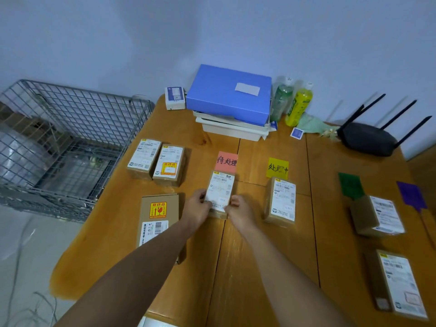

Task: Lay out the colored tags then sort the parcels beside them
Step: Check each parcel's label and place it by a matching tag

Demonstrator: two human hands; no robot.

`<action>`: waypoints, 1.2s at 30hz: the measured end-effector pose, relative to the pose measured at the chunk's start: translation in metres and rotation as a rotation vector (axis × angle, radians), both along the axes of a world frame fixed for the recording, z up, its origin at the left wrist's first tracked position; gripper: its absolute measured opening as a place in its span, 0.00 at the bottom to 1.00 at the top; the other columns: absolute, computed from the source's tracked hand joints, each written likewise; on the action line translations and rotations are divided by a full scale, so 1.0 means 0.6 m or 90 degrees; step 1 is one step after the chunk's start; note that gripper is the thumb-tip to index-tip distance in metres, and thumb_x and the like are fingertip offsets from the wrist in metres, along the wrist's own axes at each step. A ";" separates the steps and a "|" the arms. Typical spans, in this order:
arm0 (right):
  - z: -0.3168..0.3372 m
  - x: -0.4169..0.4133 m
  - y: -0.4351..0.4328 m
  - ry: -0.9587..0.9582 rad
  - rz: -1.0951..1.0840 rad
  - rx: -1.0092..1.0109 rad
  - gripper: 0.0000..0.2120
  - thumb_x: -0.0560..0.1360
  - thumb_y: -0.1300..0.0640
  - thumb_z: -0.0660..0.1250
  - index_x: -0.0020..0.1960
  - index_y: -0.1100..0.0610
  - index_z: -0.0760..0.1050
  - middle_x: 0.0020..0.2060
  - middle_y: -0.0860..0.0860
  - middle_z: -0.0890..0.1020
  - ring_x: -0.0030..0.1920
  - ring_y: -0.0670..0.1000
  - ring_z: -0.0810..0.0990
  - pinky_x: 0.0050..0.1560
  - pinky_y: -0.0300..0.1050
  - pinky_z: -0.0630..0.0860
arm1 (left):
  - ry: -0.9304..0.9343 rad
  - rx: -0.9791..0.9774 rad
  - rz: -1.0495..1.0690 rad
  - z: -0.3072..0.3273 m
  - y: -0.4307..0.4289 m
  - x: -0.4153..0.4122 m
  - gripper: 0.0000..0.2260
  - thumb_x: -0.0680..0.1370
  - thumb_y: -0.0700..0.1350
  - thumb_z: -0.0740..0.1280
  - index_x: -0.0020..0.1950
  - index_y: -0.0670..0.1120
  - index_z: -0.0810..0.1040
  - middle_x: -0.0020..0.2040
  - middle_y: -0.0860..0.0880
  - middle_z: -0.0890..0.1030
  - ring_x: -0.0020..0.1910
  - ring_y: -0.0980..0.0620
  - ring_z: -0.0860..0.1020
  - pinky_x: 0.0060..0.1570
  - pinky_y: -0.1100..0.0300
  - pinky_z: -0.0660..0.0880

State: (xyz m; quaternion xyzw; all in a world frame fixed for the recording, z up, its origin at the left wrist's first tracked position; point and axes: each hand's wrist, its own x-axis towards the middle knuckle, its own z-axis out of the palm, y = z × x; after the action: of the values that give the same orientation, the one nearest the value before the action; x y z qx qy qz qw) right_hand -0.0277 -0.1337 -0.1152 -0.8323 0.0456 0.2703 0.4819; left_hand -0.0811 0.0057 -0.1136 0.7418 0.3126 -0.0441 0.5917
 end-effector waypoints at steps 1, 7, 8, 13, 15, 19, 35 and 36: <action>0.001 -0.002 -0.001 0.002 0.001 0.002 0.18 0.78 0.61 0.68 0.67 0.53 0.73 0.63 0.50 0.80 0.57 0.49 0.79 0.57 0.49 0.79 | 0.003 0.004 0.000 0.002 -0.001 -0.005 0.21 0.82 0.39 0.65 0.75 0.46 0.71 0.69 0.46 0.78 0.62 0.50 0.78 0.56 0.58 0.77; 0.085 -0.007 -0.018 -0.110 0.085 -0.094 0.19 0.83 0.51 0.62 0.73 0.51 0.71 0.68 0.50 0.77 0.63 0.53 0.77 0.54 0.46 0.73 | 0.013 0.062 0.040 0.063 -0.005 -0.014 0.23 0.84 0.46 0.64 0.78 0.46 0.67 0.74 0.45 0.74 0.68 0.45 0.76 0.57 0.57 0.75; 0.111 -0.001 -0.020 -0.146 0.108 -0.116 0.19 0.82 0.48 0.61 0.73 0.50 0.71 0.68 0.50 0.77 0.65 0.54 0.76 0.58 0.48 0.74 | 0.006 0.082 0.044 0.087 -0.001 -0.010 0.23 0.84 0.47 0.64 0.79 0.45 0.67 0.75 0.44 0.73 0.69 0.44 0.74 0.59 0.55 0.74; 0.286 0.033 -0.023 -0.292 0.189 -0.233 0.26 0.82 0.43 0.57 0.77 0.52 0.67 0.76 0.51 0.69 0.75 0.56 0.66 0.73 0.55 0.67 | -0.055 0.268 0.003 0.261 0.019 0.012 0.21 0.84 0.49 0.62 0.75 0.42 0.72 0.72 0.42 0.75 0.71 0.42 0.73 0.67 0.50 0.70; 0.374 0.038 -0.026 -0.344 0.206 -0.251 0.27 0.82 0.41 0.56 0.78 0.52 0.65 0.78 0.50 0.66 0.77 0.55 0.63 0.74 0.55 0.65 | -0.081 0.321 -0.024 0.346 0.026 0.014 0.19 0.84 0.49 0.62 0.72 0.41 0.74 0.70 0.42 0.76 0.68 0.41 0.74 0.65 0.49 0.71; 0.546 0.034 -0.032 -0.461 0.228 -0.293 0.28 0.82 0.41 0.56 0.78 0.53 0.65 0.79 0.51 0.64 0.79 0.55 0.60 0.76 0.52 0.61 | -0.103 0.490 -0.104 0.511 0.039 0.004 0.21 0.81 0.51 0.61 0.73 0.46 0.74 0.70 0.43 0.75 0.67 0.42 0.74 0.63 0.48 0.74; 0.776 -0.029 0.064 -0.642 0.211 -0.295 0.29 0.83 0.40 0.55 0.79 0.53 0.63 0.79 0.51 0.63 0.79 0.55 0.60 0.76 0.55 0.60 | -0.112 0.700 -0.121 0.688 0.140 -0.061 0.25 0.81 0.58 0.60 0.76 0.48 0.70 0.72 0.46 0.73 0.70 0.43 0.70 0.62 0.46 0.73; 0.771 -0.027 0.080 -0.638 0.207 -0.295 0.29 0.83 0.40 0.55 0.79 0.53 0.63 0.79 0.51 0.63 0.79 0.55 0.60 0.76 0.55 0.60 | -0.109 0.698 -0.122 0.686 0.156 -0.059 0.25 0.81 0.58 0.60 0.76 0.48 0.70 0.72 0.46 0.73 0.70 0.44 0.70 0.62 0.47 0.73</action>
State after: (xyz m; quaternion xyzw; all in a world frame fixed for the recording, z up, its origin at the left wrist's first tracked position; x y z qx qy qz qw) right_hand -0.0442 -0.0854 0.3474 -0.9389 -0.2588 -0.1034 0.2018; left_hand -0.1164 0.0995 0.2978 0.9667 0.1719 0.1320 0.1362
